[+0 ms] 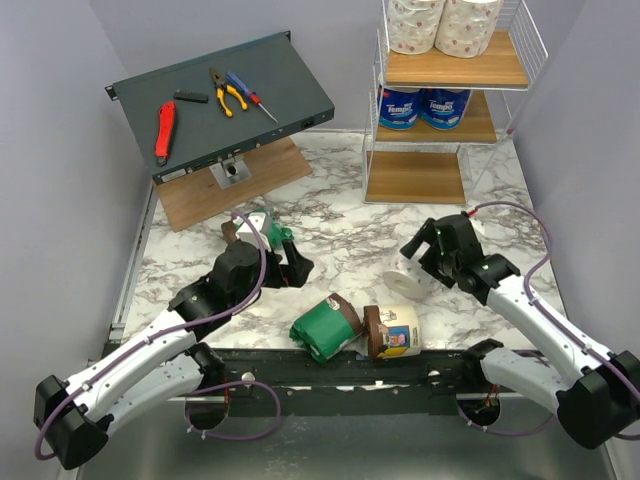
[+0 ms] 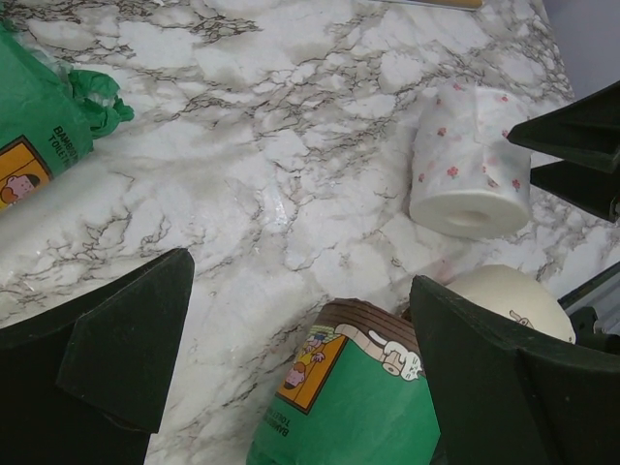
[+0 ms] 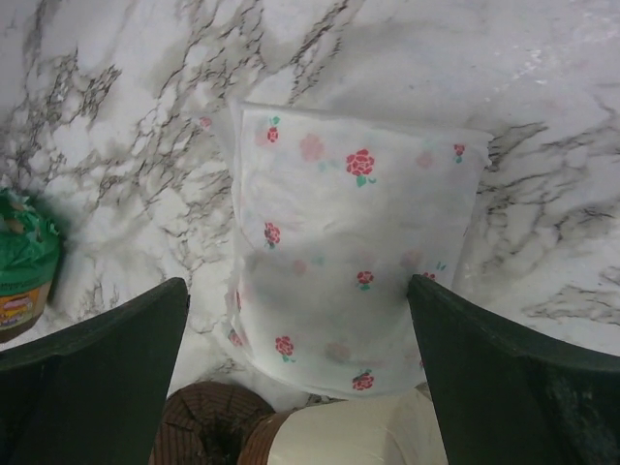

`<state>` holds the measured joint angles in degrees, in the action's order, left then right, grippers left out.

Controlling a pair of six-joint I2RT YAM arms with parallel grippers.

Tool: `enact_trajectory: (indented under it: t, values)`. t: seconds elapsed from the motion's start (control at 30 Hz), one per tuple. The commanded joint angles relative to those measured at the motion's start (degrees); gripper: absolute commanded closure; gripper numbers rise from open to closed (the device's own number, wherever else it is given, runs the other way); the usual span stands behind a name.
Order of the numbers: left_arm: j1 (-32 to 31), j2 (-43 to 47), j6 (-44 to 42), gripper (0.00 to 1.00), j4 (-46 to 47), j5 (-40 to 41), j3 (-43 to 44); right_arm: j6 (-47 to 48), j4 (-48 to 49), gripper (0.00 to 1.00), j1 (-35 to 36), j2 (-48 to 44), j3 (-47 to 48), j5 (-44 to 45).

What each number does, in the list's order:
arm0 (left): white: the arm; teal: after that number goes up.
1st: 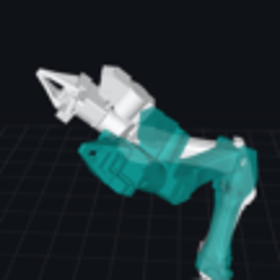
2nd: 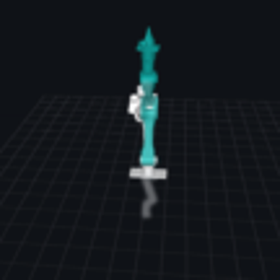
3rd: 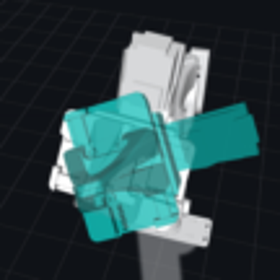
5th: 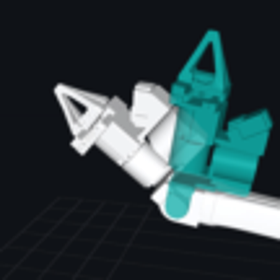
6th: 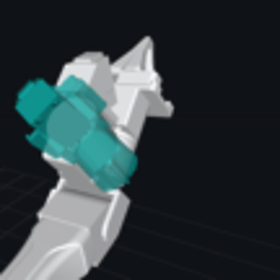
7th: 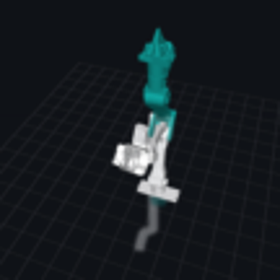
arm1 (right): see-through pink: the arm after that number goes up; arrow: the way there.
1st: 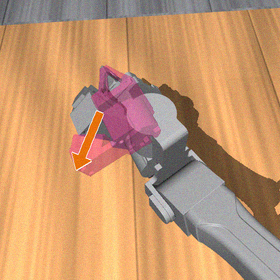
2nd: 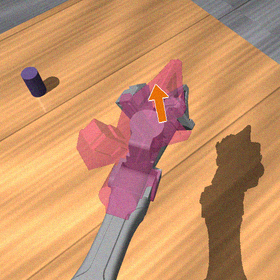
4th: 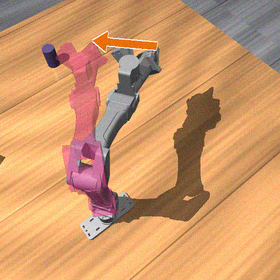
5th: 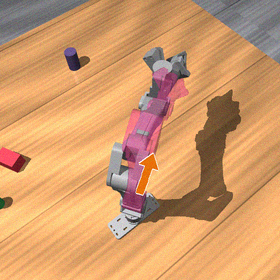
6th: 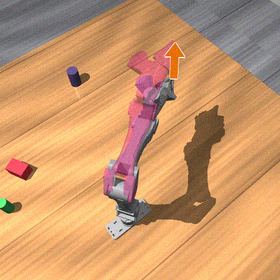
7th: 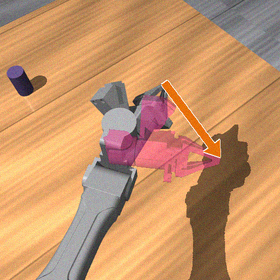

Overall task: Place and organize the paper towels onto the shelf
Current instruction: Adjust the paper towel at the center of the board.

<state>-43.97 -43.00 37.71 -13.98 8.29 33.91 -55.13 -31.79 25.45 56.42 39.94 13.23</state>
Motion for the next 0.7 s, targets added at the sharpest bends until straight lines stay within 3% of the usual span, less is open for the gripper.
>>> enact_trajectory:
  t: [0.0, 0.4, 0.5, 0.67]
  values:
    - [-0.16, -0.77, 1.26, 0.02, 2.04, -1.02, -0.04, 2.81, 6.25, 0.02, 1.37, 2.50, 1.94, -7.08]
    - [-0.16, -5.27, 1.88, 0.01, 4.57, -3.17, 3.69, 3.83, 5.89, 0.00, 1.36, -0.95, 5.14, 7.03]
    - [-0.16, -8.02, 0.74, 0.02, 7.13, -8.85, 5.45, 3.23, 7.20, 0.00, -0.94, -1.41, 4.31, 11.92]
    - [-0.16, -15.46, -2.25, 0.03, 11.63, -23.39, 10.09, 3.71, 14.01, 0.00, -8.67, -0.35, 2.21, 6.25]
